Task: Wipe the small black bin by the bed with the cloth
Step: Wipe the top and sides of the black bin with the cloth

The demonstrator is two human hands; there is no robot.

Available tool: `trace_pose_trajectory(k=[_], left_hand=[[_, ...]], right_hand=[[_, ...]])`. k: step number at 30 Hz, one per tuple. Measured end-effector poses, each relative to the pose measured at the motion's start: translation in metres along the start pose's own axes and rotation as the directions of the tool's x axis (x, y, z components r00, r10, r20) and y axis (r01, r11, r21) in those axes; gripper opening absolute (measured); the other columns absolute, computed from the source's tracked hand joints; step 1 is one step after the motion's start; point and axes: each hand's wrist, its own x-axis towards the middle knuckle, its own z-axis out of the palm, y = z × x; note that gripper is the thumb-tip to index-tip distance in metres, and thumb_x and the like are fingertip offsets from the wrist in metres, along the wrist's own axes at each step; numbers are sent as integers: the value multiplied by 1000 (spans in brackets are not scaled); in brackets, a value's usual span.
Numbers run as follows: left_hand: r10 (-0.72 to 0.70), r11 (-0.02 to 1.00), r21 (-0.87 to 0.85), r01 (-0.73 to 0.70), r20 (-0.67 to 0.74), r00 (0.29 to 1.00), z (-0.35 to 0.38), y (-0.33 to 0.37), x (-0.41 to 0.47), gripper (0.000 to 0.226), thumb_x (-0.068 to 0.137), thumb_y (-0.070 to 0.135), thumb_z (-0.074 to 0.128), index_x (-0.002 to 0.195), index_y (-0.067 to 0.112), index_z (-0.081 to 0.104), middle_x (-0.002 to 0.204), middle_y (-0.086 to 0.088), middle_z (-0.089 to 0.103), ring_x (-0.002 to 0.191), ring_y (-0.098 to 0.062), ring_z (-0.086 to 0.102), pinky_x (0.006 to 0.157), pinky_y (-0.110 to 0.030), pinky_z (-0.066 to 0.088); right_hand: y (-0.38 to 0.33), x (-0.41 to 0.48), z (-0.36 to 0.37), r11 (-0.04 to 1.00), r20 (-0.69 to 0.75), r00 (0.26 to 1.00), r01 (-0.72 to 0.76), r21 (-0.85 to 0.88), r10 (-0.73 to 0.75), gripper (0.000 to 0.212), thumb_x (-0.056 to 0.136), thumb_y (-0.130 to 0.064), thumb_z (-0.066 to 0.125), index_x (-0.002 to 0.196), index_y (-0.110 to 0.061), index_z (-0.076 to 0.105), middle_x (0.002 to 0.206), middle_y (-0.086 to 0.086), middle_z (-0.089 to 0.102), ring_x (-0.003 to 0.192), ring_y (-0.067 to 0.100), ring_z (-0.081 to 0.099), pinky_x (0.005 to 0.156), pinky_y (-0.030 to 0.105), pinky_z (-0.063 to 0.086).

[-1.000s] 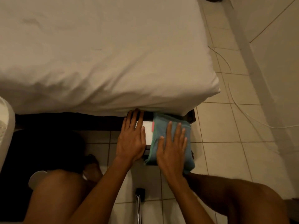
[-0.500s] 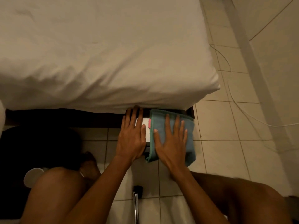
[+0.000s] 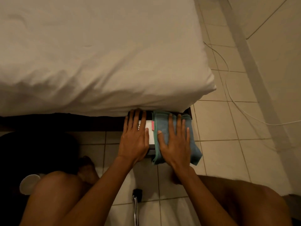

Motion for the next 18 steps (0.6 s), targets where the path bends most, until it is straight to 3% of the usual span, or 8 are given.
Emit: trace_pose_trajectory(k=[3, 7, 12, 18], left_hand=[[3, 999, -43, -4, -17, 1000, -7, 6, 12, 60, 99, 34, 23, 152, 8, 27, 154, -22, 30, 146, -35, 23, 122, -48, 16], [-29, 994, -108, 22, -68, 997, -16, 1, 10, 56, 97, 33, 27, 146, 9, 39, 144, -20, 41, 136, -35, 37, 115, -50, 29], [-104, 993, -70, 96, -120, 987, -25, -22, -2, 50, 97, 30, 32, 138, 8, 48, 135, -19, 47, 129, -34, 42, 111, -49, 34], [-83, 994, 55, 90, -119, 989, -21, -31, -2, 39, 100, 25, 36, 135, 11, 47, 131, -16, 49, 129, -32, 42, 114, -47, 29]], right_hand=[[-3, -8, 2, 1000, 15, 1000, 8, 24, -9, 75, 96, -65, 19, 157, -34, -11, 167, 0, -11, 153, 16, -13, 125, 43, -2], [-17, -20, 8, 997, 43, 999, -22, 72, 19, 76, 95, -67, 19, 156, -34, -14, 165, -1, -19, 152, 16, -16, 125, 41, -3], [-41, -27, 16, 995, 61, 997, 30, 97, -36, 75, 97, -64, 23, 155, -36, -15, 165, -2, -21, 152, 16, -17, 124, 41, -5], [-38, -26, 16, 994, 54, 996, 67, 82, -72, 75, 95, -67, 18, 157, -34, -10, 166, -2, -16, 152, 17, -16, 125, 45, -2]])
